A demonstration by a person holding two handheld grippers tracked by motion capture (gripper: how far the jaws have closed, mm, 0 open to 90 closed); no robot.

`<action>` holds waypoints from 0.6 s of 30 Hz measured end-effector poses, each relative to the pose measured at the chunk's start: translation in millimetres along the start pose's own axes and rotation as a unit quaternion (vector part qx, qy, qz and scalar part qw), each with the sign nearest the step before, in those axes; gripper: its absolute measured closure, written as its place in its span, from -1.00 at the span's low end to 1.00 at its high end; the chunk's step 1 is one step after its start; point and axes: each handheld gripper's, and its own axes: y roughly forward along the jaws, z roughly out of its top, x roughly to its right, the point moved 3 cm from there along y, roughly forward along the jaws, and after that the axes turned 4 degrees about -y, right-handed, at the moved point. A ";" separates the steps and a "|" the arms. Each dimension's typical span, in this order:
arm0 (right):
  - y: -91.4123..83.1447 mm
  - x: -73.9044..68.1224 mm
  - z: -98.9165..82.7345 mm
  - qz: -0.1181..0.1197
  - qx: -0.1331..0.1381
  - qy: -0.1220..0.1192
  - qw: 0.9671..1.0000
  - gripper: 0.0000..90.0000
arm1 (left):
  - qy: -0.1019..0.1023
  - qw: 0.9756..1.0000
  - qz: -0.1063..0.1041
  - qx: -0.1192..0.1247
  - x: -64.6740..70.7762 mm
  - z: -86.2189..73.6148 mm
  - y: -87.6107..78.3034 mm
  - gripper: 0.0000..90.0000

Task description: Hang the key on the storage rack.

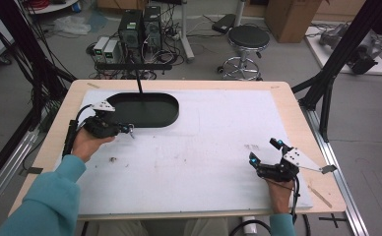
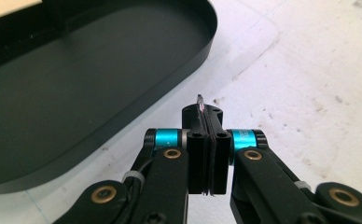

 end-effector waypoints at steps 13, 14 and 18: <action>0.4 0.2 0.1 0.000 0.000 -0.005 1.000 -0.98 | 0.037 0.999 0.004 0.030 -4.2 50.5 -30.5 0.97; 0.4 0.2 0.1 0.000 0.000 -0.005 1.000 -0.98 | 0.037 0.999 0.004 0.033 -4.6 53.0 -31.3 0.97; 0.3 -0.2 0.1 0.000 -0.001 -0.003 1.000 -0.98 | 0.045 0.999 0.006 0.029 -8.0 67.4 -35.0 0.97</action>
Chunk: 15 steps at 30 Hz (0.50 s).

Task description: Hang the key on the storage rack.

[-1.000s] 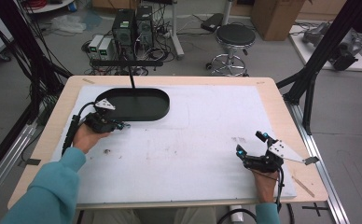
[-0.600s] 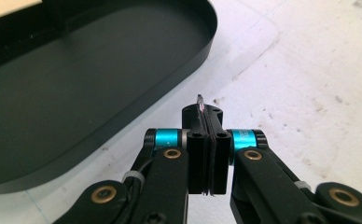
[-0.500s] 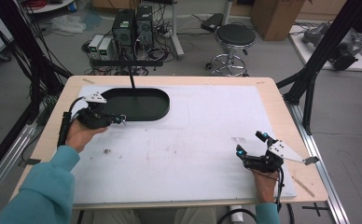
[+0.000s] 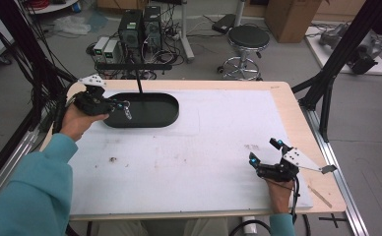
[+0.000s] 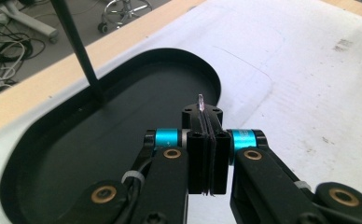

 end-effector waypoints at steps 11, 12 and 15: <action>0.0 0.1 0.0 0.000 0.000 0.000 1.000 -0.98 | 0.012 1.000 0.010 -0.008 -19.4 31.7 -6.6 0.97; 0.0 0.1 0.0 0.000 0.000 0.000 1.000 -0.98 | 0.014 1.000 0.012 -0.012 -21.0 33.6 -6.7 0.97; 0.2 0.4 0.0 -0.001 0.001 -0.002 1.000 -0.98 | 0.014 1.000 0.018 -0.014 -27.1 40.7 -6.5 0.97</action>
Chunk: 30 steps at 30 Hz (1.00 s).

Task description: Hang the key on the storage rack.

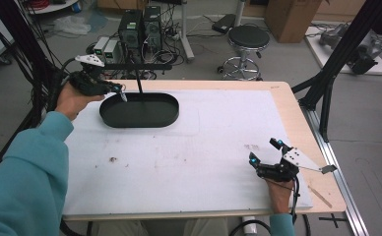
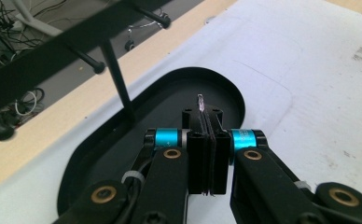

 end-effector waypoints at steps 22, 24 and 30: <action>-0.4 -0.1 0.0 -0.002 0.000 0.000 1.000 -0.98 | 0.003 1.000 0.012 -0.026 -24.8 36.3 12.9 0.97; -0.7 -0.2 -0.1 -0.003 -0.001 0.002 1.000 -0.98 | 0.001 1.000 0.015 -0.028 -26.3 36.9 13.9 0.97; -0.6 -0.3 -0.1 -0.003 -0.001 0.002 1.000 -0.98 | -0.006 0.999 0.023 -0.032 -30.6 36.6 17.8 0.97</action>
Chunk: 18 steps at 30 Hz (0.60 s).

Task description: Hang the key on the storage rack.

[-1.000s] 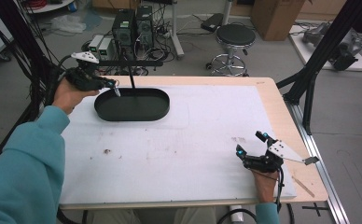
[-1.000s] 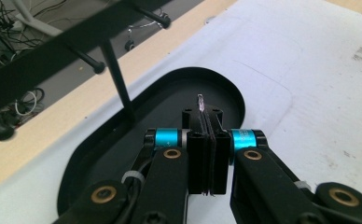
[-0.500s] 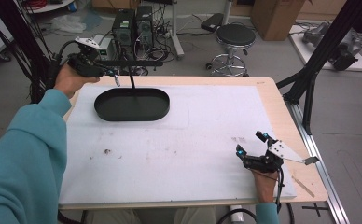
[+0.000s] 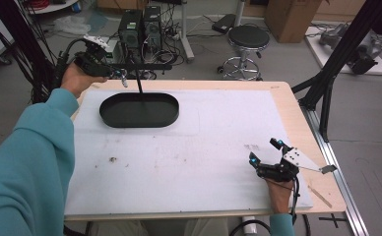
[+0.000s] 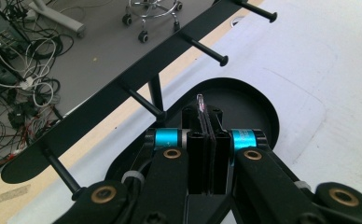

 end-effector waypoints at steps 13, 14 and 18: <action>0.0 0.1 0.0 0.001 0.000 0.001 1.000 -0.98 | -0.010 1.000 0.015 -0.007 -6.0 -0.9 9.9 0.97; 0.0 0.1 0.0 0.001 0.000 0.001 1.000 -0.98 | -0.009 1.000 0.016 -0.008 -6.4 -0.9 10.1 0.97; 0.1 0.1 0.0 0.001 0.000 0.002 1.000 -0.98 | -0.012 1.000 0.019 -0.015 -7.8 -2.1 12.9 0.97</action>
